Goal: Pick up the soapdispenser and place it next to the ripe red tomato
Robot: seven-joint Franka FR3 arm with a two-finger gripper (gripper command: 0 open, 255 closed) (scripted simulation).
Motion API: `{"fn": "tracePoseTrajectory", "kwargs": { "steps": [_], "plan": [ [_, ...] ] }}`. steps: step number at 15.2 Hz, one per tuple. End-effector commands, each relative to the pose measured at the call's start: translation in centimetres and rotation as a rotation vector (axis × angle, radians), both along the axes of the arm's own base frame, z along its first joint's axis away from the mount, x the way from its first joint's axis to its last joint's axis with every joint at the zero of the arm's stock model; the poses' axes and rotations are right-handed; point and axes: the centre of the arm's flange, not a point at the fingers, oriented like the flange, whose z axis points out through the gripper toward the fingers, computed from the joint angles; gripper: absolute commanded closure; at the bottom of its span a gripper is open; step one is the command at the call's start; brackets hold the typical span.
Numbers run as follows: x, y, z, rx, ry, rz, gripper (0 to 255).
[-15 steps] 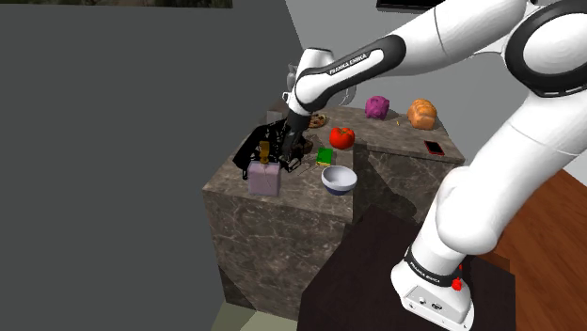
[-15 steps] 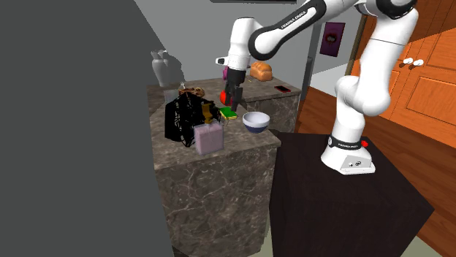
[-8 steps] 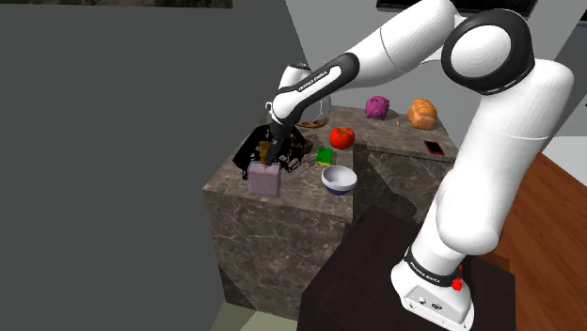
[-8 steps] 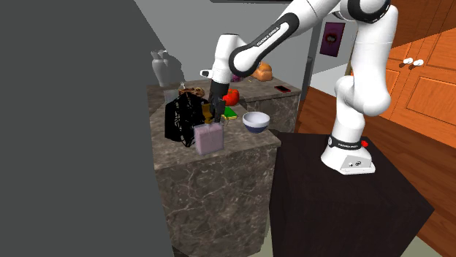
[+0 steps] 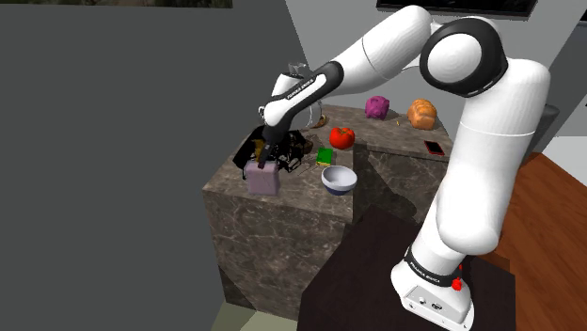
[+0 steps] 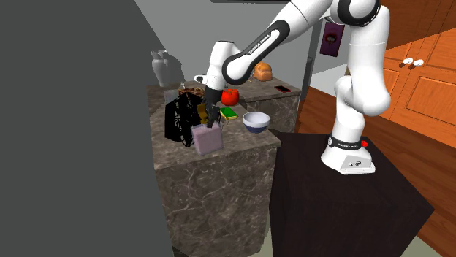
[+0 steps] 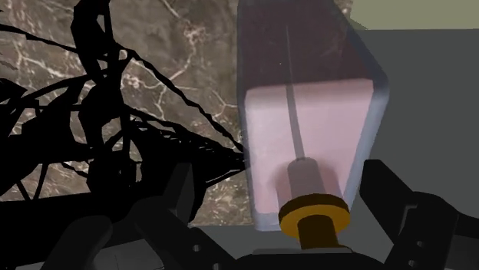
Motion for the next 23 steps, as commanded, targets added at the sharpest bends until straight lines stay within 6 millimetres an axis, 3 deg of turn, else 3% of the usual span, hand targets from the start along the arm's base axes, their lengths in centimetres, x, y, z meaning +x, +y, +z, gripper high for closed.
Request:
{"fn": "tracePoseTrajectory", "kwargs": {
  "steps": [1,8,9,17,18,23],
  "plan": [
    [-0.1,-0.4,-2.6,-0.006,0.032,-0.006,0],
    [-0.1,-0.4,-2.6,-0.006,0.032,-0.006,0],
    [-0.6,-1.0,-2.6,-0.005,0.032,-0.006,255],
    [-0.7,-1.5,-2.1,-0.005,0.032,-0.005,255],
    [-0.1,-0.4,-2.6,-0.006,0.032,-0.006,255],
    [-0.1,-0.4,0.0,-0.006,0.032,-0.006,255]
  ]
}}
